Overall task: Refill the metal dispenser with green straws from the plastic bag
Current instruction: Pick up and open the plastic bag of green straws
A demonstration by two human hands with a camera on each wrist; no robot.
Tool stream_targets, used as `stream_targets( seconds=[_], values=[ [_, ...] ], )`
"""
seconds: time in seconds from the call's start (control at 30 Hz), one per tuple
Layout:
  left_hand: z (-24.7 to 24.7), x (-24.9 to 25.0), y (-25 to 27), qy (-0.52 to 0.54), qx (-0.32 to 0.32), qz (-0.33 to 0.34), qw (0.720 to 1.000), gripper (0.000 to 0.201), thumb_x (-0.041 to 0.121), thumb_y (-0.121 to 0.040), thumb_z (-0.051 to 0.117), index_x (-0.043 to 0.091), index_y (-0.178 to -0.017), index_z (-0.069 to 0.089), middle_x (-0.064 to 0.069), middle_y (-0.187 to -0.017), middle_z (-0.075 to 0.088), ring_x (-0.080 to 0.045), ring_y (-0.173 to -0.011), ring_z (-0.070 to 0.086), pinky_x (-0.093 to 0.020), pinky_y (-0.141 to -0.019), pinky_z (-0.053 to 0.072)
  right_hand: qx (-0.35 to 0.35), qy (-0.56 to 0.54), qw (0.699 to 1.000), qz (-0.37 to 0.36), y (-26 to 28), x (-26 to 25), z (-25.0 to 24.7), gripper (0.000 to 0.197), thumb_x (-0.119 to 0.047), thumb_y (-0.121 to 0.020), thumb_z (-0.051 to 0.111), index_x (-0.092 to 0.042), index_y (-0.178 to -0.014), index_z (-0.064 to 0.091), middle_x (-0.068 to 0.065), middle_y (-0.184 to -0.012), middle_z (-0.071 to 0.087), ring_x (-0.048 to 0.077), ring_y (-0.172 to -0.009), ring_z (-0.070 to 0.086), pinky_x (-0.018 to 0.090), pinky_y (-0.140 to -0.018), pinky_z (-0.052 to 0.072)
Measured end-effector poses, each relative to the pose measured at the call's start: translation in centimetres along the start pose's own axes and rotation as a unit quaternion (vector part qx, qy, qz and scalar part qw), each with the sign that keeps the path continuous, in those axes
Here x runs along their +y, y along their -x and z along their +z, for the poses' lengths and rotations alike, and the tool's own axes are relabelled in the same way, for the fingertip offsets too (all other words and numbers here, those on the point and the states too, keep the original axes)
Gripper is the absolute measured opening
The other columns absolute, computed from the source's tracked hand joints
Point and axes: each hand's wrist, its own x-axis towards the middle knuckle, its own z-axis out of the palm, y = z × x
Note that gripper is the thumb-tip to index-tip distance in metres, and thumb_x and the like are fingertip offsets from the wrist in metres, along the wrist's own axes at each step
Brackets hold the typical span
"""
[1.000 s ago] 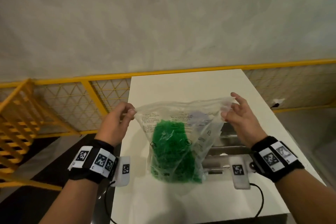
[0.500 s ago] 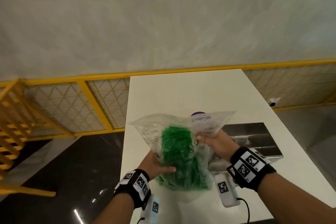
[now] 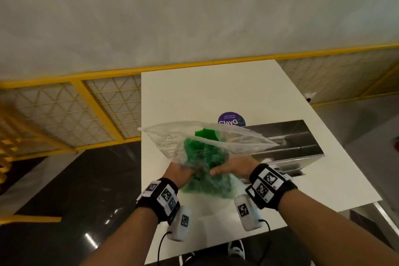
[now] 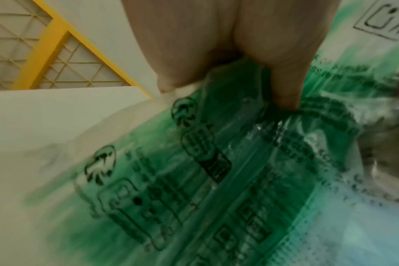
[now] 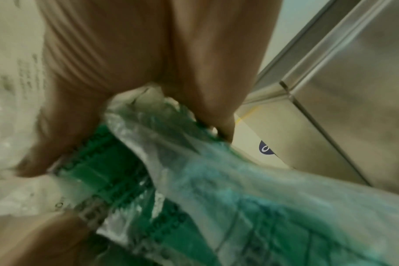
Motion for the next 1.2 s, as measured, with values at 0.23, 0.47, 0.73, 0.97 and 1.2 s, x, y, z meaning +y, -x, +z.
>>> stream_targets(
  seconds=[0.23, 0.47, 0.73, 0.97, 1.2],
  values=[
    [-1.7, -1.2, 0.0, -0.059, -0.113, -0.026, 0.991, 0.057, 0.022, -0.066, 0.085, 0.027, -0.113, 0.052, 0.006, -0.112, 0.060, -0.013, -0.105, 0.055, -0.016, -0.088, 0.041, 0.179, 0.060, 0.980, -0.060, -0.2, 1.5, 1.9, 0.035, -0.029, -0.083, 0.069, -0.026, -0.115, 0.055, -0.011, -0.105, 0.059, 0.007, -0.100, 0.054, 0.016, -0.089, 0.044],
    [-1.6, -2.5, -0.1, -0.058, -0.030, -0.040, 0.997, 0.074, 0.043, -0.064, 0.076, 0.006, -0.124, 0.052, -0.003, -0.120, 0.054, -0.016, -0.110, 0.048, -0.017, -0.089, 0.032, 0.067, 0.021, 0.998, -0.001, -1.0, 3.9, 2.7, 0.074, -0.061, -0.056, 0.080, -0.032, -0.120, 0.058, -0.006, -0.125, 0.062, 0.015, -0.118, 0.055, 0.037, -0.106, 0.041],
    [0.0, -3.8, 1.5, -0.111, -0.068, -0.071, 0.989, 0.050, 0.019, -0.088, 0.065, 0.003, -0.132, 0.047, -0.011, -0.139, 0.046, -0.027, -0.128, 0.042, -0.022, -0.102, 0.030, 0.050, 0.054, 0.995, 0.060, -1.9, 6.3, 2.7, 0.062, -0.052, -0.059, 0.082, -0.043, -0.114, 0.054, -0.012, -0.118, 0.062, 0.014, -0.115, 0.054, 0.041, -0.106, 0.041],
    [-0.1, -3.5, 3.2, -0.033, -0.132, -0.077, 0.988, 0.057, 0.008, -0.084, 0.069, 0.007, -0.133, 0.040, 0.002, -0.130, 0.046, -0.014, -0.122, 0.041, -0.012, -0.095, 0.033, 0.026, 0.085, 0.994, 0.064, -3.6, 11.5, 3.0, 0.072, -0.074, -0.051, 0.075, -0.046, -0.115, 0.056, -0.012, -0.118, 0.063, 0.014, -0.114, 0.057, 0.044, -0.104, 0.044],
    [-1.4, -1.6, 3.2, 0.150, -0.085, 0.070, 0.983, 0.082, -0.012, -0.049, 0.084, 0.019, -0.117, 0.048, 0.013, -0.101, 0.071, 0.004, -0.101, 0.062, -0.013, -0.082, 0.050, 0.054, 0.104, 0.991, 0.070, -3.2, 10.0, 3.8, 0.055, -0.055, -0.061, 0.080, -0.035, -0.109, 0.063, 0.001, -0.120, 0.064, 0.023, -0.117, 0.055, 0.037, -0.103, 0.042]
  ],
)
